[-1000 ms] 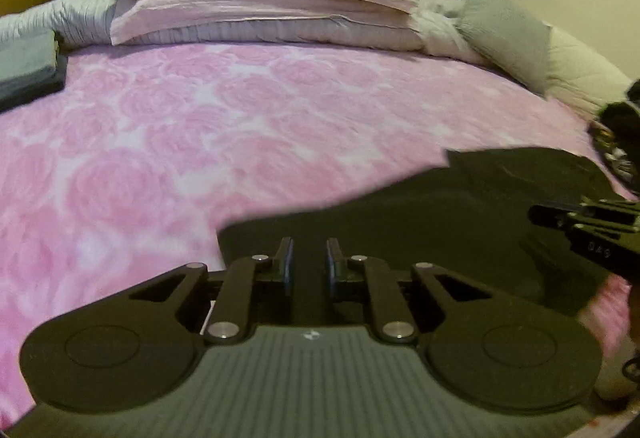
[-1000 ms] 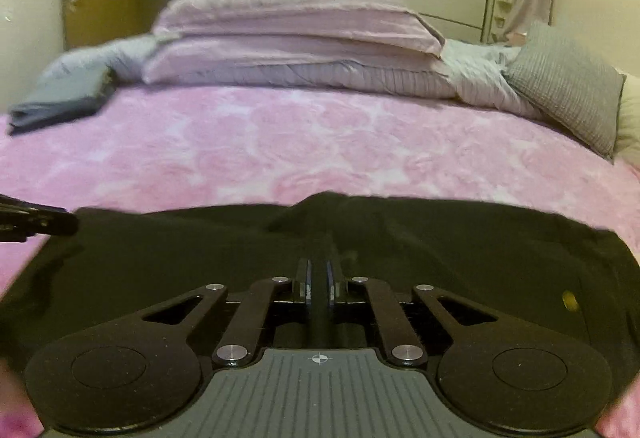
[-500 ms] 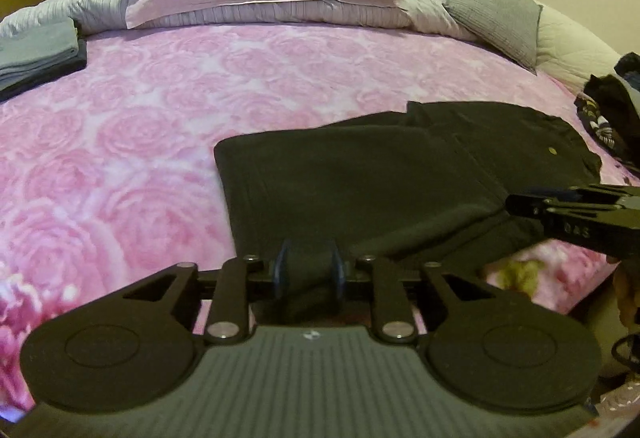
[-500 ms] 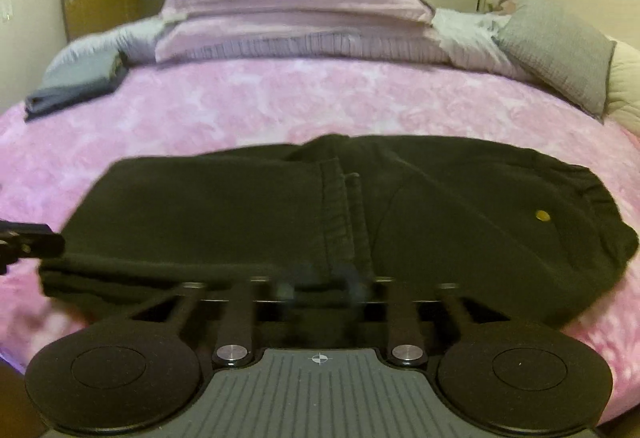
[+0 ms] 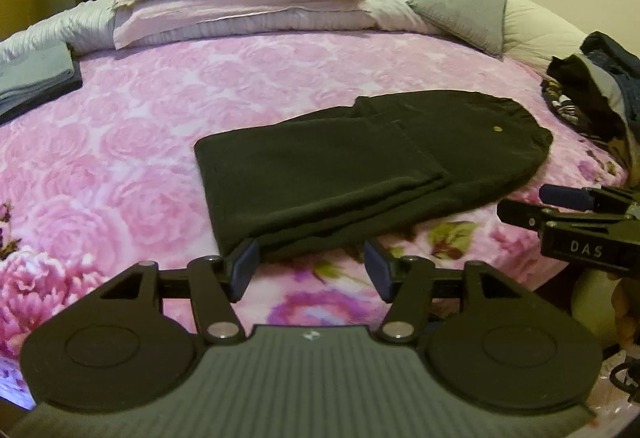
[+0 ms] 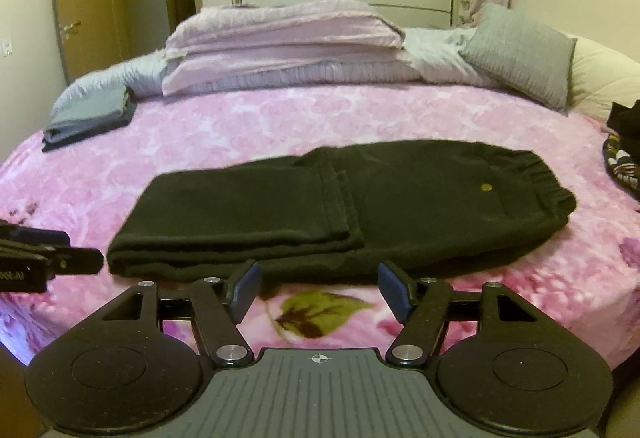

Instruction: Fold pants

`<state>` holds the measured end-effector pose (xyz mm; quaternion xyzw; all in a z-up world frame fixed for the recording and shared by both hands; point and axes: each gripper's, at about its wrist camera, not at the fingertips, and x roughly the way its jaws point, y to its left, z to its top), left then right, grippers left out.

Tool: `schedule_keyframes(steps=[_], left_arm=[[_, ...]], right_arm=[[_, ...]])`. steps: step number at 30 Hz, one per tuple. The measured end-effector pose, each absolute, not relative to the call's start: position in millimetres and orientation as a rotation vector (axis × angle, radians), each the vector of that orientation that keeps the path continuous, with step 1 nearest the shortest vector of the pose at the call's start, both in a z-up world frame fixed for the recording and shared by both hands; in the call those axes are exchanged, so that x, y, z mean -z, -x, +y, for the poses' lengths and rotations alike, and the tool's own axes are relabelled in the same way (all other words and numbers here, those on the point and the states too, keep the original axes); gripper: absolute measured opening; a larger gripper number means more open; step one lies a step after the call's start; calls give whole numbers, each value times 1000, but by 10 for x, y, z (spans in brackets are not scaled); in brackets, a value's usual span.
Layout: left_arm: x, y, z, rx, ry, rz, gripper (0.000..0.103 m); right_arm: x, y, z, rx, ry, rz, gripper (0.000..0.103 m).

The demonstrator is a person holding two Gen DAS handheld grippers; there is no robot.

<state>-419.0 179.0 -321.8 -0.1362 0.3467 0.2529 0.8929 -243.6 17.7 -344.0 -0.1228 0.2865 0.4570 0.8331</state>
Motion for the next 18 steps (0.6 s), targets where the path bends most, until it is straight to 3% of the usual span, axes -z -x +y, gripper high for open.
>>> schedule_keyframes(steps=[18], left_arm=[[3209,4162,1714,-543,256,740,60]], right_arm=[[3372,2442,21,-952,230,615,64]])
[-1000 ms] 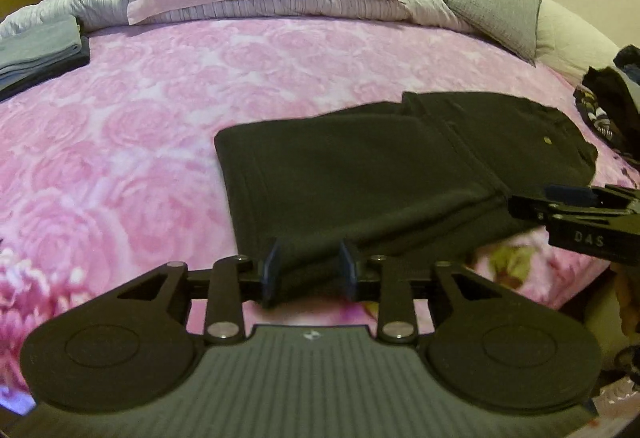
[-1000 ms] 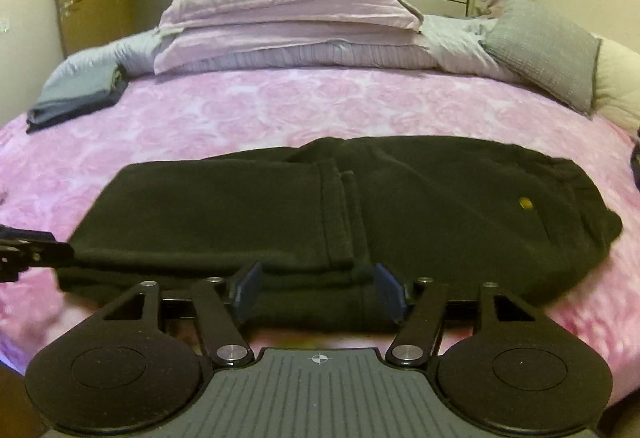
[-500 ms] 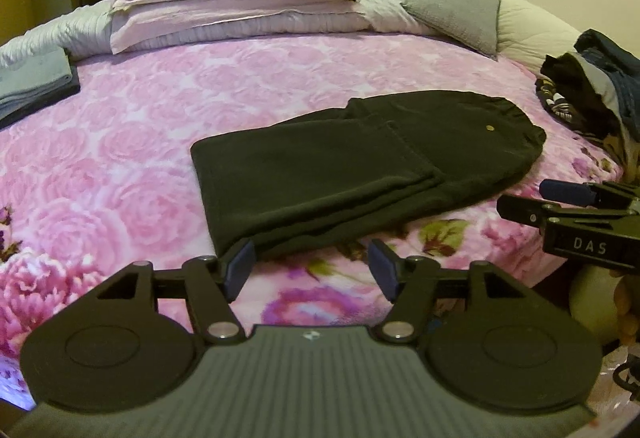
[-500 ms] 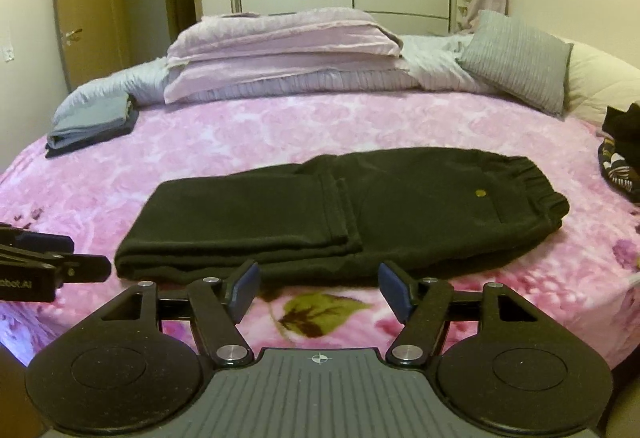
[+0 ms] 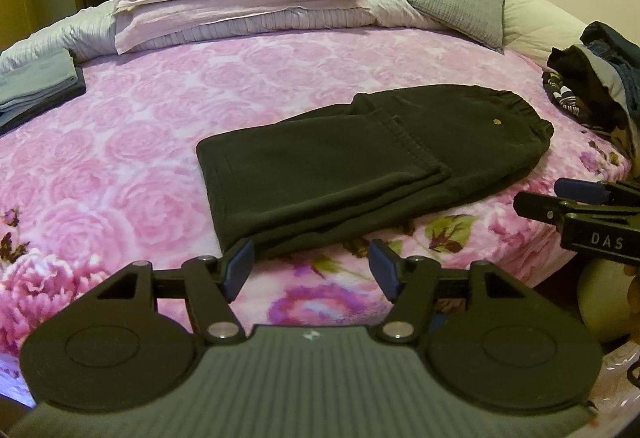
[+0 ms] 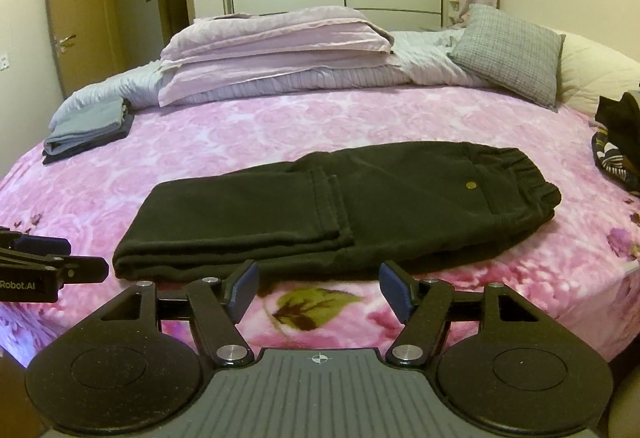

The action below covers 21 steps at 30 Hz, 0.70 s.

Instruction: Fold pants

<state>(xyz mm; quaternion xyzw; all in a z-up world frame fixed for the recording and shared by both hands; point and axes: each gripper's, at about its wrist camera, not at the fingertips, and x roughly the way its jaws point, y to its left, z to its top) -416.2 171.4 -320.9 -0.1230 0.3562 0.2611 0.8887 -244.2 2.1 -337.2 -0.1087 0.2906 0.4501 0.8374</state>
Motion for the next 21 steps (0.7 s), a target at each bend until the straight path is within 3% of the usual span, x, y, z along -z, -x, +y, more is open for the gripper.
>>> schedule_keyframes(steps=[14,21], left_arm=[[3367,4018,1866,-559,275,786,60],[3469,3934,2067,-599,290,793,60]], right_arm=[[3484,2203,76,-930,228,659,64],[3637,1571,-91,-859,62,732,64]])
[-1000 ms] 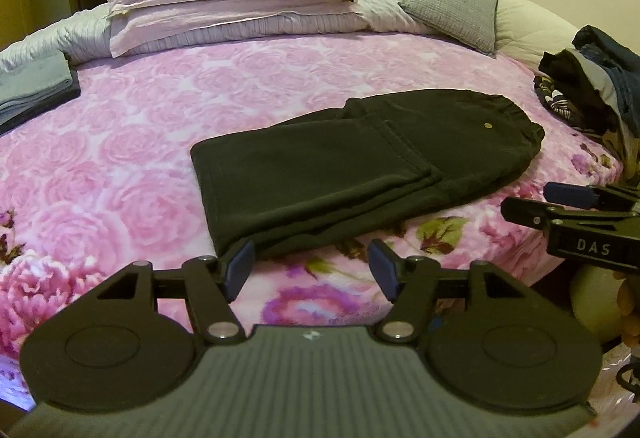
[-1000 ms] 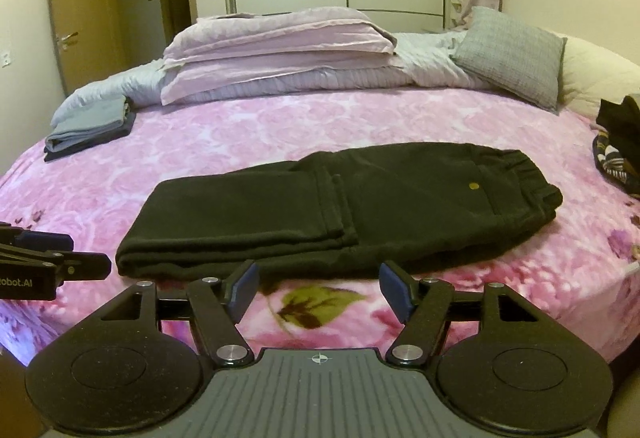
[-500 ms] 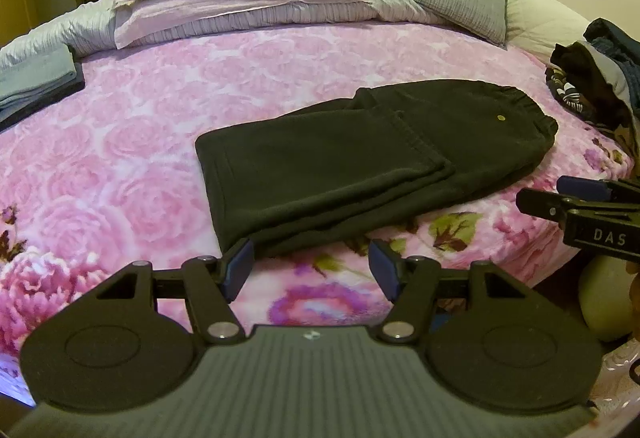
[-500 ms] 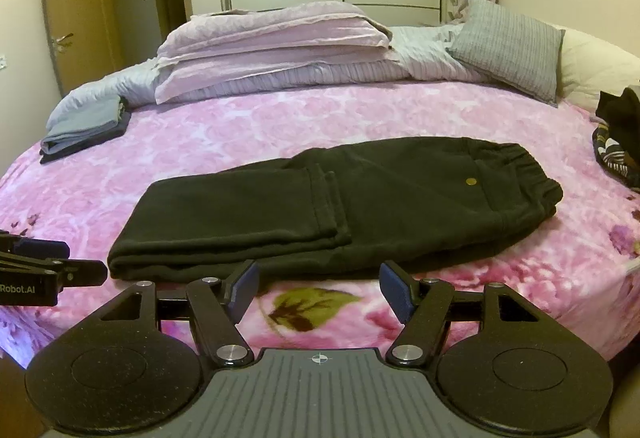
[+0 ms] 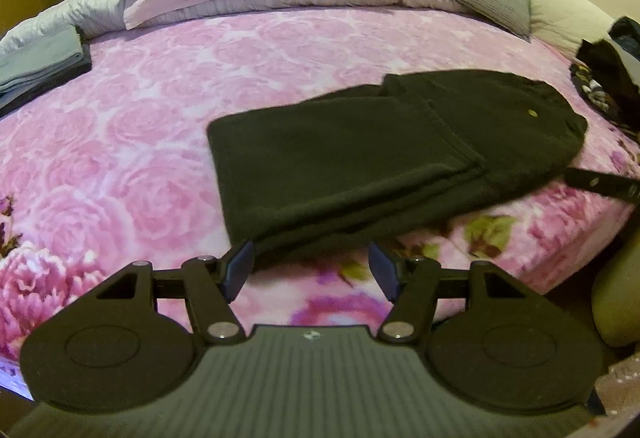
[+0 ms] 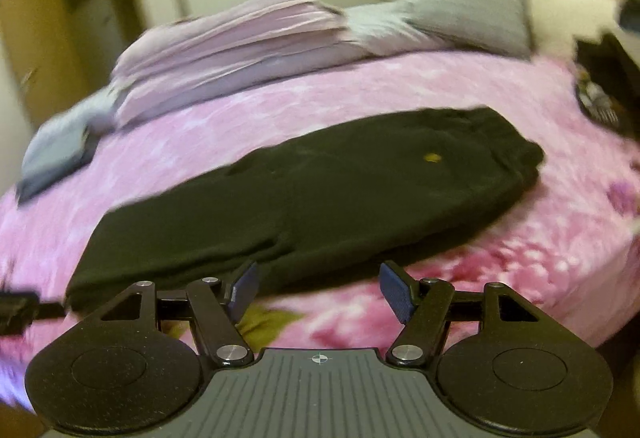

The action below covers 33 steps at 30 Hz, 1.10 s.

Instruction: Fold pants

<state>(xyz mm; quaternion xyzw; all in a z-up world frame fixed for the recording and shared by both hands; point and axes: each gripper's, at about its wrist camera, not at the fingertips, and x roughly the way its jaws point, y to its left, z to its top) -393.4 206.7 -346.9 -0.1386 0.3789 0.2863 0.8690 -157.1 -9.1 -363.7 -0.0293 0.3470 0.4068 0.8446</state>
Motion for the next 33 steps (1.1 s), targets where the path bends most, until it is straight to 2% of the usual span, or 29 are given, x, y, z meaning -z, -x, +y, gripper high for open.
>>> schedule_keyframes(steps=[9,16,22,23,24,29,33], left_arm=[[3575,3870,2497,-664,340,752,56],[3726,3811,2660,-679,395,749,55],[3771,3878,2829,-700,498,716,55],[3773,3889,2851,-704,512,712,55],[3778,3905,2875,-708,528,707,55],[3779,4063,2973,-728,613,682,55],[3738,4239,3034,-766,626,662,55]], right_arm=[[4077,65,-769,-668,-570,852,64],[4510,-688,-839,-562,-799,980,62],[4606,-876,-783,-619,-830,962,61],[4604,-870,-786,-635,-811,954,53],[4604,-858,-794,-650,-794,949,40],[4668,-797,-880,-682,-856,956,25],[4195,-668,-505,-531,-540,951,19]])
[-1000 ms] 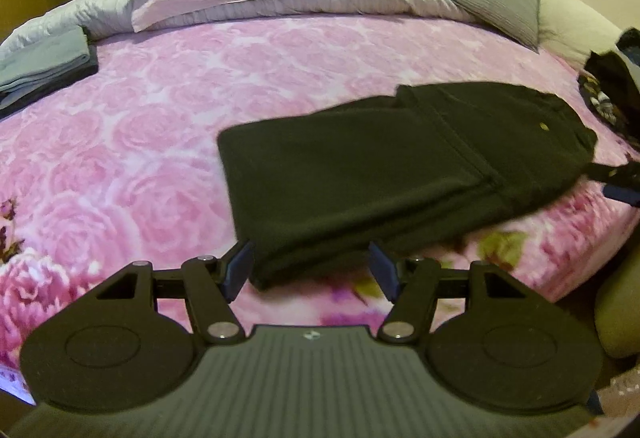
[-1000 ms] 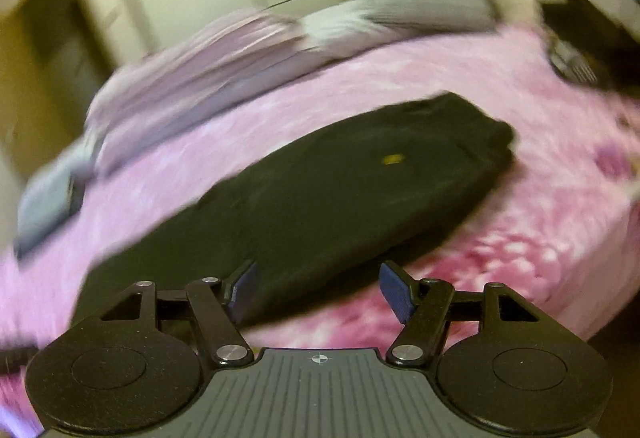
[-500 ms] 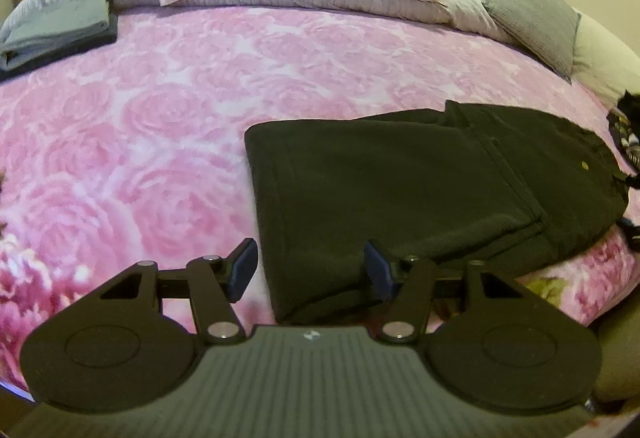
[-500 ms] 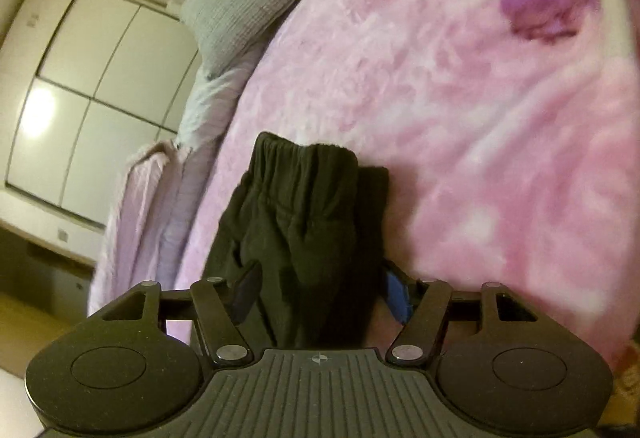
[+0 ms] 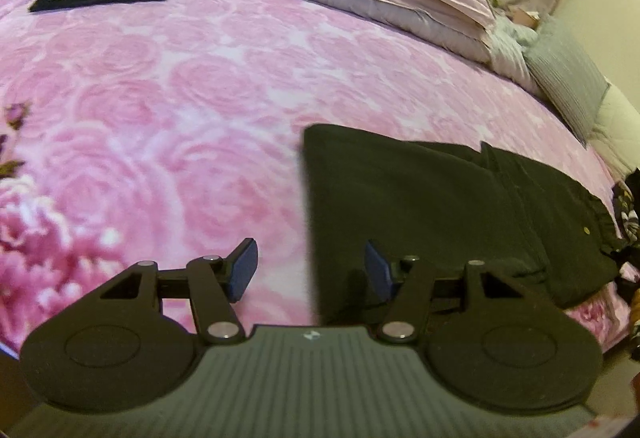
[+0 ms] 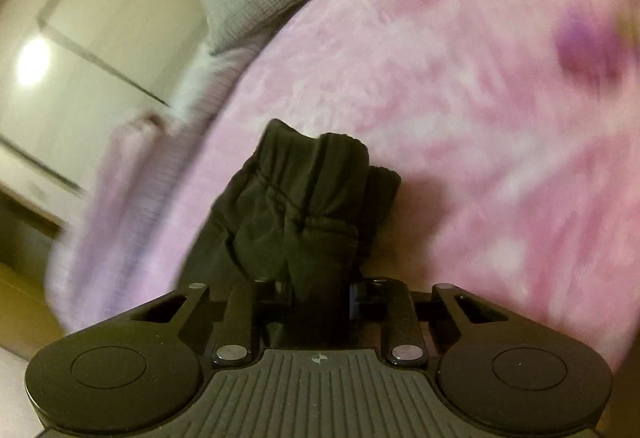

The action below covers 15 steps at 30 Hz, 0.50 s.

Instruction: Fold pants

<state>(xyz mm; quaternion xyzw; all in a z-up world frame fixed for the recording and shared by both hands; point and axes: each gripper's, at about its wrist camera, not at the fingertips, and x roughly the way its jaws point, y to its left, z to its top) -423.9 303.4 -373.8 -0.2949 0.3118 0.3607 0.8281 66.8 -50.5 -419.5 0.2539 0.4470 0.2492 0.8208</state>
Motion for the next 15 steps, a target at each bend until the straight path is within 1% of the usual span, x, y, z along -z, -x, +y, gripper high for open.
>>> schedule_keyframes(steps=[2,4,5,8,10,12,15], left_arm=[[3708,4370,3076,-789,631,646,55],[3680,4497,3130,-818,634,635,55],[3668,4585,3164,-836,636,630,55],[3644,4865,3278,-890,654,609,55],[3647,5052,3342,-927,667,596,55],[3666,5215,3390,-955,685,587,55],[3727,5416,3426,-976,721,581,55]], right_arm=[[3775,-483,-183,-506,-329,856,17],[3422,-194,109,-552,-188,731,16],[3210,25,296,-592,-103,644,16],[2863,731,793,-712,127,402,16],[2789,1263,1091,-799,287,233,16],[2849,1823,1336,-903,435,69,17],[3257,2641,1571,-1097,669,-145,18]])
